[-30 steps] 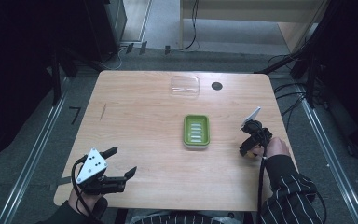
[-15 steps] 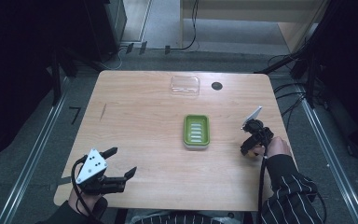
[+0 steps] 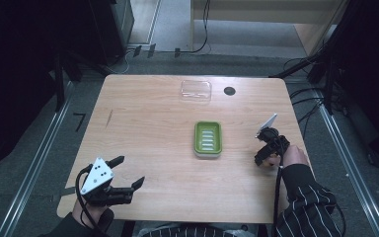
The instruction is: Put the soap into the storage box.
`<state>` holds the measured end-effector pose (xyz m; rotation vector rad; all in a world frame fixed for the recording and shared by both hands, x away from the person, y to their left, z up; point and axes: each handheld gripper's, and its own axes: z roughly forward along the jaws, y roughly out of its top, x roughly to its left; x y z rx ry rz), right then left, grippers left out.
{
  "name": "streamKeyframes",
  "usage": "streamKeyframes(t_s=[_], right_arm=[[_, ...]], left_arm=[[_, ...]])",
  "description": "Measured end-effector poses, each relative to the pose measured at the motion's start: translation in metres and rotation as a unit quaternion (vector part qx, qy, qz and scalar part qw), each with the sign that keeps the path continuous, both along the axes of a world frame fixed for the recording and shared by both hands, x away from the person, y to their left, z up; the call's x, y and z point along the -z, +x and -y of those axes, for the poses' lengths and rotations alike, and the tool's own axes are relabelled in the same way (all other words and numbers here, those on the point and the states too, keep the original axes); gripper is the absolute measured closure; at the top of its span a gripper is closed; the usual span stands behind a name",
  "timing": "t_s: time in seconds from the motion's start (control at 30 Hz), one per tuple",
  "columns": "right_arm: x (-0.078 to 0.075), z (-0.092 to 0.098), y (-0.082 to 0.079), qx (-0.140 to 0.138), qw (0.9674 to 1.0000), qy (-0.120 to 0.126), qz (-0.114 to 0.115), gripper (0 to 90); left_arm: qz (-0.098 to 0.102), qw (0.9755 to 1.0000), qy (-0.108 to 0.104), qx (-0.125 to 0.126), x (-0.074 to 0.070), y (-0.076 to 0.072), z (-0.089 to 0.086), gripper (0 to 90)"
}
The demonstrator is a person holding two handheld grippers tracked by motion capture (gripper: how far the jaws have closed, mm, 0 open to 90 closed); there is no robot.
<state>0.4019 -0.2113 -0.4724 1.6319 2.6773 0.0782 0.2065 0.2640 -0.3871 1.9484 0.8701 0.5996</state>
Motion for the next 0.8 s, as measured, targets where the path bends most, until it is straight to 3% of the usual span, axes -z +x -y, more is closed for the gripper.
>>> streamKeyframes(t_s=[0.13,0.37,0.8], right_arm=[[-0.001,0.000,-0.001,-0.007,1.0000,-0.003,0.004,25.9],[-0.002,-0.001,0.000,-0.003,0.9999,-0.010,0.004,26.4],[-0.015,-0.004,0.001,-0.009,0.9997,0.001,0.021,26.5]], left_arm=[[0.001,1.0000,0.000,0.000,0.000,0.000,0.000,13.6],[0.002,1.0000,0.000,0.000,0.000,0.000,0.001,13.6],[0.002,1.0000,0.000,-0.003,0.000,-0.002,-0.001,13.6]])
